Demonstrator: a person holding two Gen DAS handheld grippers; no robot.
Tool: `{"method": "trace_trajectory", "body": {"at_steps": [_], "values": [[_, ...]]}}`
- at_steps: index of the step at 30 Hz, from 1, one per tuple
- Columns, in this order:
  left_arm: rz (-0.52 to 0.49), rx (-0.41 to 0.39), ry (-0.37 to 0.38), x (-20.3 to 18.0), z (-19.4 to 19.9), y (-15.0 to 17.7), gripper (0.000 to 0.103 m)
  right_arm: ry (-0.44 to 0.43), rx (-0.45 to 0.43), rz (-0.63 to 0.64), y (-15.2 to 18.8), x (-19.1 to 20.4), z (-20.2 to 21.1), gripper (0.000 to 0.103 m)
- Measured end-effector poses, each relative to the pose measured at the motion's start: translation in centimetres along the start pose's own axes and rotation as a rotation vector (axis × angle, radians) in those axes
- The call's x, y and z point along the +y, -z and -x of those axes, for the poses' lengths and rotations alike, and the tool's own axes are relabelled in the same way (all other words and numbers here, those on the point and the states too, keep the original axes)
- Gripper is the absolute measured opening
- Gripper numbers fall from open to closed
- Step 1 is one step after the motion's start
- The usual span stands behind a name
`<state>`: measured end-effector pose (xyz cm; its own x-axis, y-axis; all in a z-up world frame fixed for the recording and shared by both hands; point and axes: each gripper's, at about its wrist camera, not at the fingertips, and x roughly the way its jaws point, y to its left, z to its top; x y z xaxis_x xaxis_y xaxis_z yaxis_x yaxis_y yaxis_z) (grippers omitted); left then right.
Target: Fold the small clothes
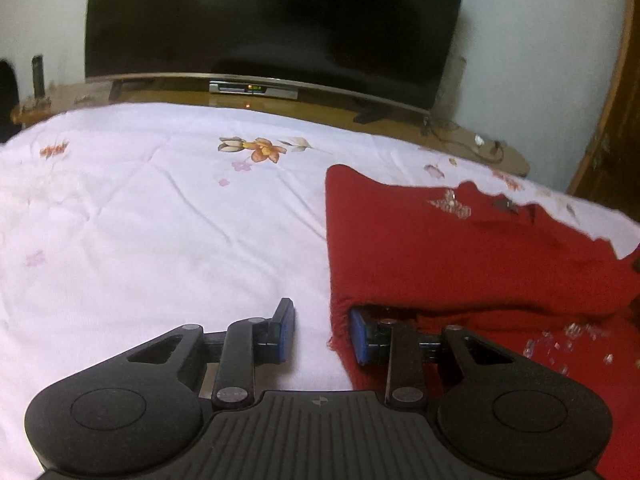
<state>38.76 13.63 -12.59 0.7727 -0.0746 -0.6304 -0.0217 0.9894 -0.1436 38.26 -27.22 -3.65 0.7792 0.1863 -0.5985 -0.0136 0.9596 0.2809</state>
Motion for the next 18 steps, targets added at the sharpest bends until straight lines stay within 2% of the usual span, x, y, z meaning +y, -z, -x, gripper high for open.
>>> {"method": "trace_trajectory", "body": {"at_steps": [4,12,15,18], "values": [[-0.014,0.007,-0.007,-0.2,0.0,-0.2,0.032,0.029,0.025,-0.028,0.8,-1.4,-0.8,0.006],[-0.021,-0.001,-0.015,-0.5,0.2,0.1,0.032,-0.003,-0.067,0.031,-0.7,-0.7,1.9,0.006],[-0.024,0.003,-0.014,-0.4,0.1,0.0,0.032,0.066,0.024,0.019,0.0,-1.8,-0.3,0.006],[-0.024,0.005,-0.012,-0.4,0.2,0.0,0.032,0.077,0.043,0.022,0.4,-1.9,-0.7,0.006]]}}
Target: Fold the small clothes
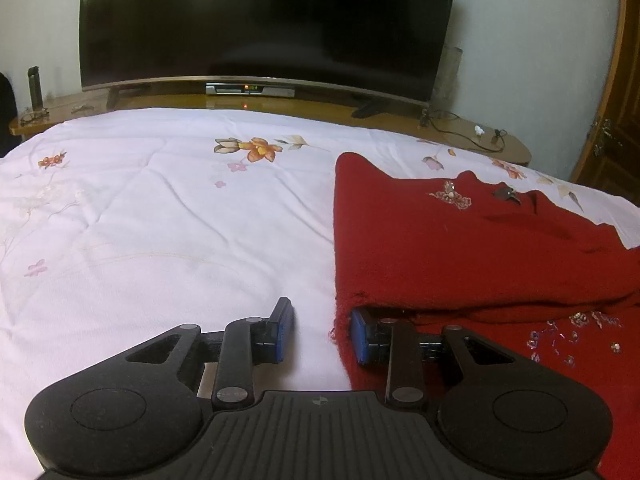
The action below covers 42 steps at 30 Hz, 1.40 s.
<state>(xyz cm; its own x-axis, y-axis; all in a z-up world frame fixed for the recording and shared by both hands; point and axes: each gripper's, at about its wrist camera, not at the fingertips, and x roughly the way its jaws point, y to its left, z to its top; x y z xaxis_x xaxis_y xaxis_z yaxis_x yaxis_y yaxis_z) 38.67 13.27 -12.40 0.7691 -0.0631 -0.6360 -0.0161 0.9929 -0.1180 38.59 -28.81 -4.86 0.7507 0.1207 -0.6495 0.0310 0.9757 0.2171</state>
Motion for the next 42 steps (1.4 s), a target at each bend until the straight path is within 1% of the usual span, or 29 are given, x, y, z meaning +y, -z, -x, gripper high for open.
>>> {"method": "trace_trajectory", "body": {"at_steps": [2,6,7,10,13,15,18,21,23,24,26,27,32,33,34,35,36,37,39,40,41,42], "values": [[-0.001,-0.001,-0.002,0.0,0.0,0.0,0.032,-0.015,-0.024,0.008,-0.4,0.5,0.7,0.006],[-0.002,-0.006,-0.008,-0.1,0.0,0.1,0.032,-0.07,-0.133,0.045,-1.6,1.6,3.2,0.006],[-0.002,-0.005,-0.007,-0.1,0.0,0.1,0.032,-0.055,-0.128,0.049,-1.5,1.3,2.8,0.006],[-0.005,0.0,-0.002,0.0,-0.1,0.1,0.032,0.015,-0.023,-0.01,-0.2,-1.0,0.0,0.006],[-0.008,0.001,-0.001,-0.1,-0.1,0.1,0.032,0.025,0.023,-0.054,1.3,-2.8,-1.2,0.006],[-0.01,-0.001,-0.006,-0.2,-0.1,0.2,0.032,0.019,0.024,-0.063,1.8,-3.3,-1.4,0.006],[-0.008,0.0,-0.008,-0.2,-0.1,0.1,0.032,0.023,0.018,-0.055,1.5,-2.8,-1.1,0.006],[-0.011,-0.002,-0.004,-0.1,-0.1,0.1,0.032,-0.009,-0.061,-0.021,0.7,-1.6,1.3,0.006],[-0.013,-0.005,-0.006,-0.1,-0.1,0.2,0.032,-0.011,-0.098,0.02,0.5,-1.1,2.3,0.006],[-0.013,-0.005,-0.008,-0.2,-0.1,0.2,0.032,0.003,-0.087,0.04,0.6,-1.0,2.0,0.006],[-0.015,-0.002,-0.009,-0.2,-0.1,0.2,0.032,0.045,-0.014,0.035,0.9,-1.6,0.3,0.006],[-0.015,0.0,-0.009,-0.2,-0.1,0.1,0.032,0.052,0.013,0.023,1.1,-1.8,-0.3,0.006],[-0.03,0.008,-0.005,-0.2,0.0,0.0,0.032,0.061,0.027,0.009,2.1,-2.4,-1.1,0.008],[-0.033,0.013,0.003,-0.1,0.2,-0.1,0.034,0.061,0.028,-0.001,2.2,-2.6,-1.1,0.01],[-0.027,0.018,0.01,0.4,0.6,-0.2,0.047,0.062,0.025,-0.007,2.2,-2.8,-0.9,0.013],[-0.021,0.017,0.012,0.8,1.1,-0.2,0.06,0.07,0.011,-0.012,2.1,-2.9,-0.5,0.019],[-0.014,0.002,0.008,1.4,1.9,-0.2,0.066,0.08,-0.011,-0.013,1.9,-3.0,0.1,0.02],[-0.006,-0.027,0.007,2.1,2.9,-0.3,0.067,0.085,-0.036,-0.015,1.7,-3.2,0.7,0.022],[0.029,-0.078,0.019,3.2,4.1,-1.1,0.067,0.077,-0.081,-0.026,0.9,-3.6,1.8,0.023],[0.054,-0.1,0.043,3.3,4.2,-2.0,0.067,0.068,-0.099,-0.03,0.5,-3.7,2.1,0.023],[0.059,-0.113,0.073,3.1,3.9,-2.9,0.067,0.056,-0.11,-0.031,0.1,-3.6,2.1,0.023],[0.042,-0.124,0.094,2.2,3.3,-4.0,0.067,0.04,-0.112,-0.029,-0.3,-3.3,1.8,0.023]]}}
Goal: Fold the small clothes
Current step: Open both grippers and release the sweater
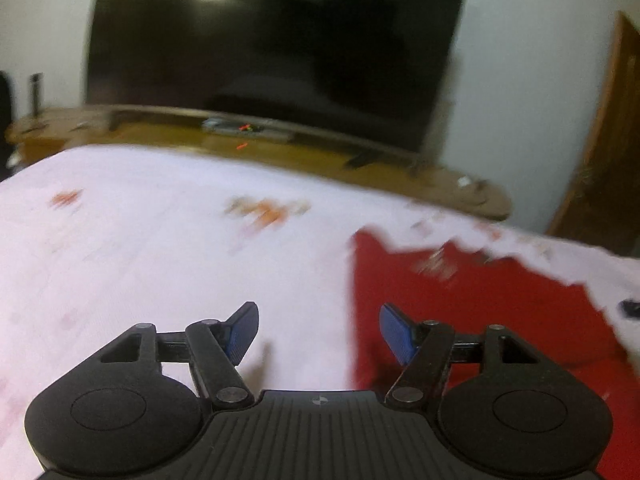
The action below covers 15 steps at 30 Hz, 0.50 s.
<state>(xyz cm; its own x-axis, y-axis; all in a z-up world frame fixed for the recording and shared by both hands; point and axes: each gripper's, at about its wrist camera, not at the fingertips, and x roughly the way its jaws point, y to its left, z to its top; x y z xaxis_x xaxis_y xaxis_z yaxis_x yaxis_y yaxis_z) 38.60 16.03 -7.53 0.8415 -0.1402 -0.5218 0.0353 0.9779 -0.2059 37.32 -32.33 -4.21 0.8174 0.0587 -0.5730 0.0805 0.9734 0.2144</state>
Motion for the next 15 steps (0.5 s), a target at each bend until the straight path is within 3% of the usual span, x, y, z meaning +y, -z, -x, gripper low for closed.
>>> {"method": "trace_trajectory", "body": {"at_steps": [4,8,11,12,13,15], "values": [[-0.107,-0.004,0.11,-5.4,-4.5,-2.9,0.067,-0.046,0.024,0.051,-0.1,2.9,-2.3,0.022],[-0.161,0.058,0.093,-7.5,-9.4,-3.0,0.067,-0.052,0.061,0.096,0.5,4.6,-4.7,0.022],[-0.175,0.132,-0.008,-6.4,-12.3,-2.0,0.067,-0.014,0.09,0.087,1.0,3.7,-6.2,0.019],[-0.171,0.151,-0.029,-5.7,-12.9,-1.5,0.07,-0.009,0.089,0.079,1.2,3.4,-6.3,0.019],[-0.145,0.139,-0.028,-4.9,-13.0,-1.0,0.084,-0.02,0.083,0.069,1.2,2.9,-6.3,0.018],[-0.092,0.141,-0.006,-3.9,-12.9,-1.1,0.083,-0.03,0.078,0.066,1.1,2.5,-6.2,0.018]]}}
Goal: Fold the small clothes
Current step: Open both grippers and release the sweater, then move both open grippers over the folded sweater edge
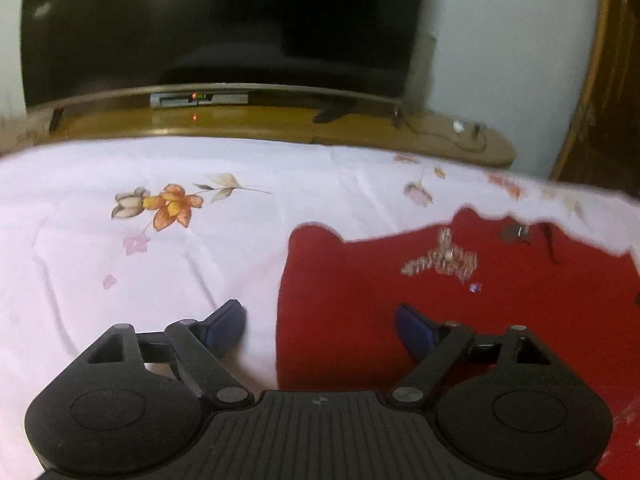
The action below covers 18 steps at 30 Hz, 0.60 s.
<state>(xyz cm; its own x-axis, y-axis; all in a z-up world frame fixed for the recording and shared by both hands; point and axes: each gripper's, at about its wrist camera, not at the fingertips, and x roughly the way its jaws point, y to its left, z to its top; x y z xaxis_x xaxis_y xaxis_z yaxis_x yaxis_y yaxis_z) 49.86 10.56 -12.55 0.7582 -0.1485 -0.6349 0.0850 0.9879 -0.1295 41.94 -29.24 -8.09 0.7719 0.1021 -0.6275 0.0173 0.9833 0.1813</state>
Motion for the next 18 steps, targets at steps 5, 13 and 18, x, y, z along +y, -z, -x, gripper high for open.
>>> {"method": "trace_trajectory", "body": {"at_steps": [5,13,18], "values": [[-0.037,0.005,-0.03,-0.6,-0.3,0.1,0.084,0.008,-0.033,0.006,-0.6,0.1,0.4,0.024],[-0.057,-0.034,-0.059,-1.5,1.8,-0.9,0.084,0.021,-0.055,0.007,-0.7,-1.0,1.0,0.032],[-0.067,-0.02,-0.098,-2.1,1.2,-1.6,0.084,0.007,-0.059,0.024,-0.7,-1.0,1.5,0.036]]}}
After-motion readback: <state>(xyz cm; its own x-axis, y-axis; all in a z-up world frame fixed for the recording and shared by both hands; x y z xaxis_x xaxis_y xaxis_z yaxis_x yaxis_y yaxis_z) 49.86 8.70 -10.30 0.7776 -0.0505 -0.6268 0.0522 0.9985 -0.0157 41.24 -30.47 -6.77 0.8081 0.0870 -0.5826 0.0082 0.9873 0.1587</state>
